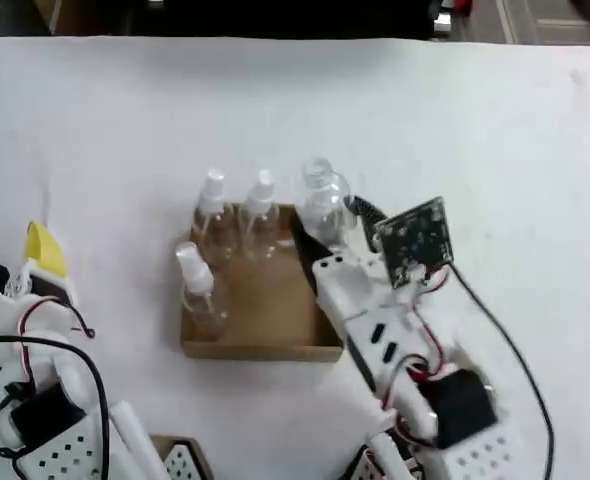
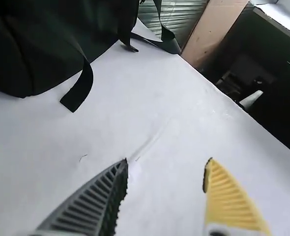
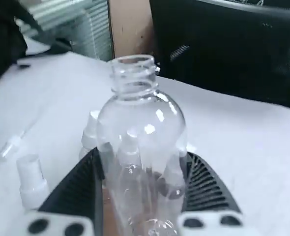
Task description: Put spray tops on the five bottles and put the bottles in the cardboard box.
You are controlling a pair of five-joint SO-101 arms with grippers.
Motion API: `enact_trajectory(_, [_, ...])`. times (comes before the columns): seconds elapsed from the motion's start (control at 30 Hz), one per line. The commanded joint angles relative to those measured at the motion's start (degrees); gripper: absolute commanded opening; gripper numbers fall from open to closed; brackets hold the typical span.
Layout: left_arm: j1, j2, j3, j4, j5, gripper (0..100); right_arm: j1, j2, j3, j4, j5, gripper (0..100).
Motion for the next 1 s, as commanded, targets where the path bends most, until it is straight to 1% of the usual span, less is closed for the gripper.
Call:
enact_trajectory(0.0, [0.84, -0.4, -0.26, -1.14, 0.53, 24, 0.4, -4.62, 18.02, -12.97, -9.58, 1.6])
enact_trajectory(0.1, [0.84, -0.48, 0.18, -1.58, 0.62, 24, -2.59, -9.36, 25.23, -15.08, -10.02, 1.6])
enact_trajectory(0.2, [1.63, -0.48, 0.18, -1.58, 0.62, 24, -6.11, -15.78, 25.93, -10.68, -9.67, 1.6])
enact_trajectory(0.3, [2.59, -0.48, 0.18, -1.58, 0.53, 24, -9.36, -22.29, 27.16, -7.16, -5.45, 1.6])
enact_trajectory(0.37, [2.68, -0.48, 0.18, -1.58, 0.53, 24, -10.77, -26.15, 31.03, -6.9, -2.9, 1.6])
enact_trajectory(0.47, [2.68, -0.48, 0.18, -1.58, 0.53, 24, -10.51, -30.02, 37.19, -9.27, -1.41, 1.6])
enact_trajectory(0.57, [2.68, -0.48, 0.18, -1.58, 0.53, 24, -8.57, -29.58, 40.53, -12.62, -1.85, 1.6])
enact_trajectory(0.87, [2.68, -0.48, 0.18, -1.58, 0.53, 24, -8.4, -28.97, 47.03, -19.21, -1.49, 1.6])
enact_trajectory(0.97, [2.68, -0.48, 0.26, -1.58, 0.53, 24, -8.4, -28.97, 46.95, -19.3, -1.49, 1.7])
